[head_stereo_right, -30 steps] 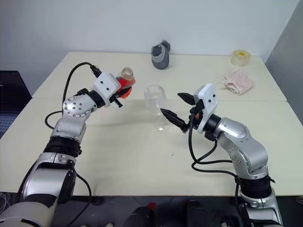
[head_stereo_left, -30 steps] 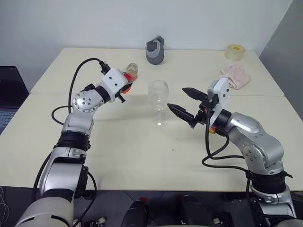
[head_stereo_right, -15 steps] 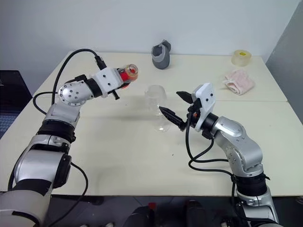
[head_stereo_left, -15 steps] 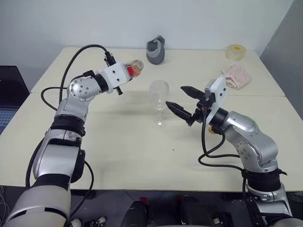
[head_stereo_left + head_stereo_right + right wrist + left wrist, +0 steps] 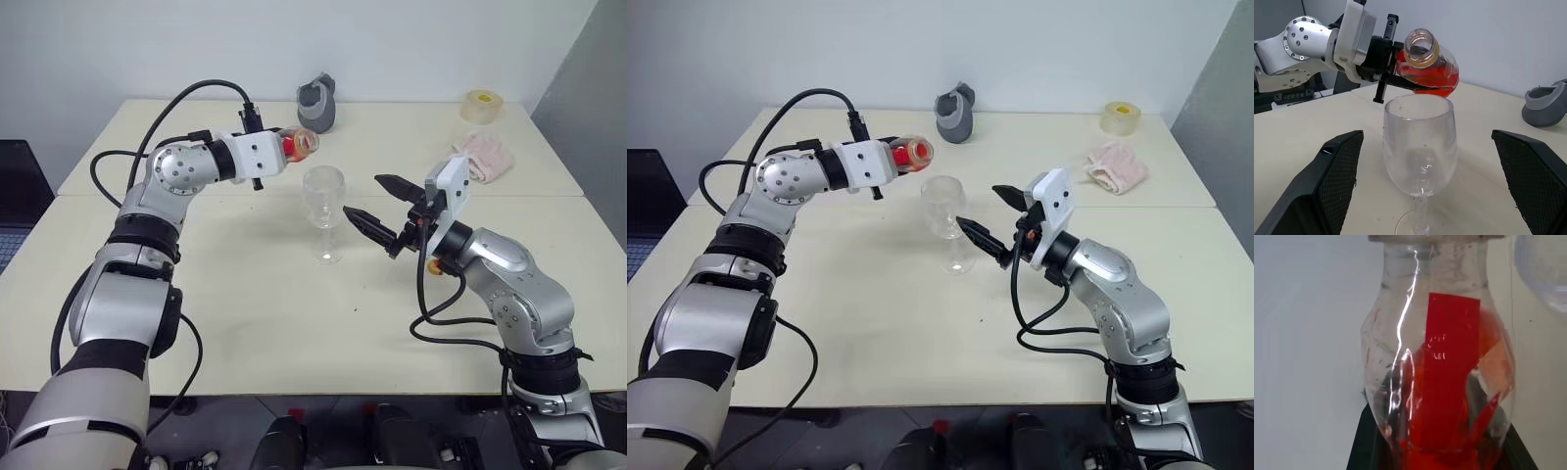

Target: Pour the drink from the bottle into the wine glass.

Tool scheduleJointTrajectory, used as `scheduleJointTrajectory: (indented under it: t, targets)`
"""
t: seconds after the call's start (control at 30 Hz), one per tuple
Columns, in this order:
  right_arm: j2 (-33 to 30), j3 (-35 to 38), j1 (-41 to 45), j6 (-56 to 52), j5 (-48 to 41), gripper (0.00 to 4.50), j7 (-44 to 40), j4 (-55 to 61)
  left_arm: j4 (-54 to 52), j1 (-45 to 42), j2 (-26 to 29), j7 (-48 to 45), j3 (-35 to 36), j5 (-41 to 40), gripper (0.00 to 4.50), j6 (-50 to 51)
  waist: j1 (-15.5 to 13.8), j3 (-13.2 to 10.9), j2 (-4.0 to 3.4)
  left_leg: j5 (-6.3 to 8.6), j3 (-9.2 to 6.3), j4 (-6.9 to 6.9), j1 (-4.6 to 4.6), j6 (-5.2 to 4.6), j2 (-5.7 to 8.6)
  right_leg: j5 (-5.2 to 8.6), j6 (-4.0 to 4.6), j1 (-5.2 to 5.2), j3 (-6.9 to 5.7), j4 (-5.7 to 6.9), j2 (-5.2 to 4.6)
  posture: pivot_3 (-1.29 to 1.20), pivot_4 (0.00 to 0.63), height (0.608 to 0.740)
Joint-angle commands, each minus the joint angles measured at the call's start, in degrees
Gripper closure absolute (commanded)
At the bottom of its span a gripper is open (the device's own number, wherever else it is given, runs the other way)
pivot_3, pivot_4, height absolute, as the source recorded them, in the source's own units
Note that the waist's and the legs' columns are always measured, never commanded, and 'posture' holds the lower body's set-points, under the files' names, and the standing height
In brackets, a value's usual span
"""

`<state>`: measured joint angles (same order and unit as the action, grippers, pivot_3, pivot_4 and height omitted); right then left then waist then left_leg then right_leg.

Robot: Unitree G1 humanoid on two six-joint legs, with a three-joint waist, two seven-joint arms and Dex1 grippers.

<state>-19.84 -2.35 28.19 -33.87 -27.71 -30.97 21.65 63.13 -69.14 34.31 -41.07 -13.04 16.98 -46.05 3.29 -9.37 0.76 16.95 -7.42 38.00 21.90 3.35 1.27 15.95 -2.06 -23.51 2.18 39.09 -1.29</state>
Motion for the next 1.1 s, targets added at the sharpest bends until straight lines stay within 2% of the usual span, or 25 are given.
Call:
scheduleJointTrajectory:
  t: [0.03,0.53,1.1]
  targets:
    - [0.21,0.64,0.37,1.66,0.27,0.00,0.31,1.18,0.43,-3.96,2.15,0.95,-0.11,1.34,3.60,-3.20,0.01,0.00,0.00,0.00,0.00,0.00,0.00,0.00,0.00,0.00,0.00,0.00,0.00,0.00,0.00,0.00,0.150,0.740]
    - [1.31,-0.15,-0.36,2.33,0.80,0.00,0.52,1.45,5.84,-10.29,5.18,12.64,-5.96,13.18,3.60,-9.15,0.03,0.00,0.00,0.00,0.00,0.00,0.01,-0.01,0.01,0.01,-0.01,-0.01,0.00,0.01,0.00,0.00,0.150,0.740]
    - [1.50,-0.23,-0.40,3.20,1.37,0.00,0.30,1.32,7.80,-14.04,6.84,19.71,-10.24,19.95,3.60,-12.95,0.05,0.00,0.00,0.00,0.02,0.01,0.01,-0.01,0.02,0.01,-0.01,-0.02,0.01,0.03,-0.01,0.00,0.150,0.740]
